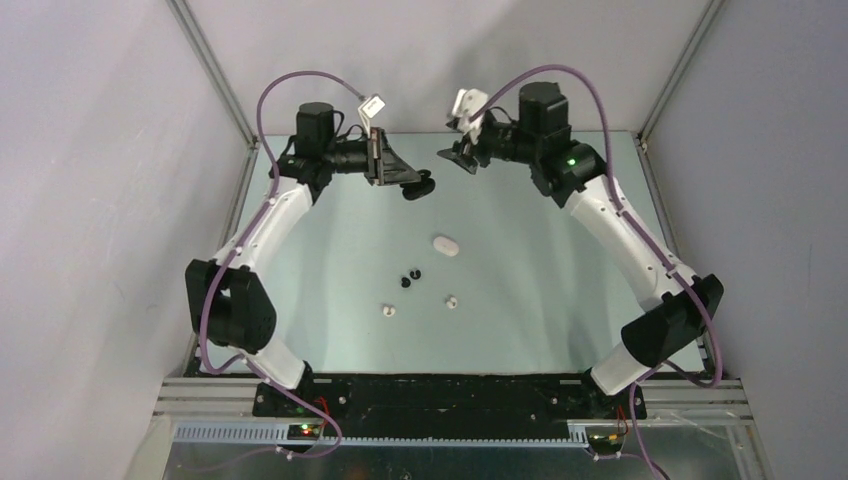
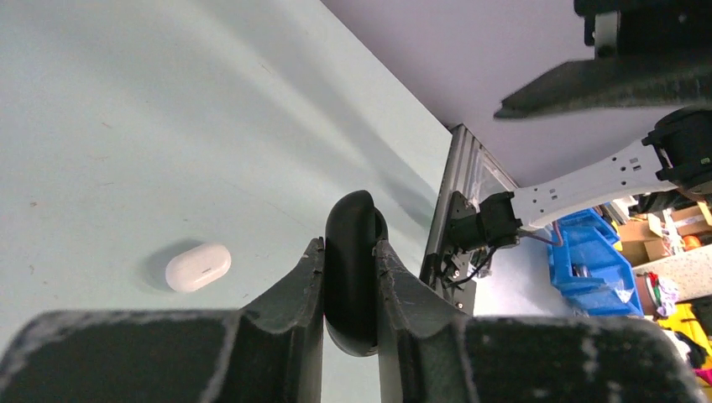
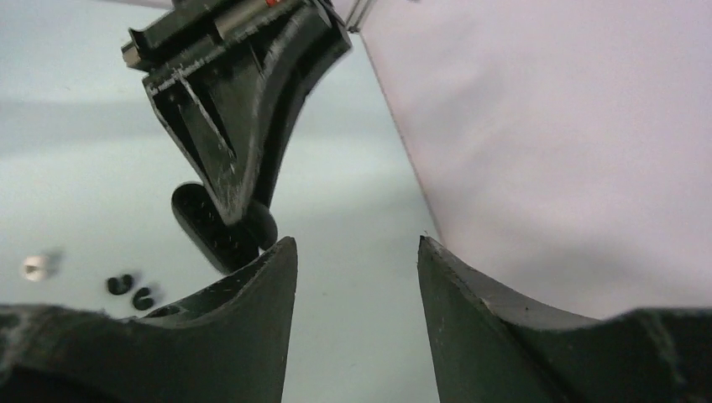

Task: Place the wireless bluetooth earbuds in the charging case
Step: Pass from the right arm to the left, then pick up the right earbud from the center of the board.

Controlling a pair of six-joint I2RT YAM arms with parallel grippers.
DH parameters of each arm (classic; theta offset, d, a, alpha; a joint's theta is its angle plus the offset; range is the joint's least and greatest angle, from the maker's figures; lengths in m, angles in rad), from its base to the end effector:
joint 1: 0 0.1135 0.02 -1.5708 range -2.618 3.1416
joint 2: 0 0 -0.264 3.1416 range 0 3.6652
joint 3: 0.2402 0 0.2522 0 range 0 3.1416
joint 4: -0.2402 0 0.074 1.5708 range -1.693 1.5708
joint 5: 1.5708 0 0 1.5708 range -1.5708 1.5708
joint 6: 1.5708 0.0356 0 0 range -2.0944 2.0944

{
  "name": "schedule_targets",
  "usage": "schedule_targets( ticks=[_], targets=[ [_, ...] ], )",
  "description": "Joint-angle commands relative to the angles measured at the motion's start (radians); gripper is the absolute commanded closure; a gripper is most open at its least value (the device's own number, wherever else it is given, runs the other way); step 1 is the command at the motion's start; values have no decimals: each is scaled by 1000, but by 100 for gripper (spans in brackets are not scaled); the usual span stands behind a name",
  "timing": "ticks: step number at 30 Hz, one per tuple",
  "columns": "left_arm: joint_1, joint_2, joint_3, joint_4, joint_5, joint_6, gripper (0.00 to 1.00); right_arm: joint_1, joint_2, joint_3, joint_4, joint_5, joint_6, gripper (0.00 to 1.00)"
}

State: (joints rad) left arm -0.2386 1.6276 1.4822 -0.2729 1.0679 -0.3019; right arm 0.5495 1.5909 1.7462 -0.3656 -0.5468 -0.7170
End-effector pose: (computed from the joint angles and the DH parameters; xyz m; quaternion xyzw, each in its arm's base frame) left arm 0.3515 -0.1176 0.3639 0.2543 0.7302 -0.5365 0.3381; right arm 0.2975 0.2039 0.4528 -0.5799 0.5029 0.1585 0.6211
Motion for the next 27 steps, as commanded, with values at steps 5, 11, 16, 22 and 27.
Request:
schedule_targets(
  ticks=[5, 11, 16, 22, 27],
  targets=[
    [82, -114, -65, -69, -47, 79, 100, -140, -100, -208, 4, -262, 158, 36],
    [162, -173, -101, -170, -161, 182, 100, -125, -41, -267, -185, -311, -7, 43],
    [208, -252, -152, -223, -235, 249, 100, 4, 70, -283, -318, -229, -232, 62],
    [226, -324, -222, -229, -272, 248, 100, 106, 212, -289, -310, -159, -371, 69],
    [233, -369, -248, -231, -279, 224, 100, 173, 313, -282, -231, -121, -422, 69]
  ],
)
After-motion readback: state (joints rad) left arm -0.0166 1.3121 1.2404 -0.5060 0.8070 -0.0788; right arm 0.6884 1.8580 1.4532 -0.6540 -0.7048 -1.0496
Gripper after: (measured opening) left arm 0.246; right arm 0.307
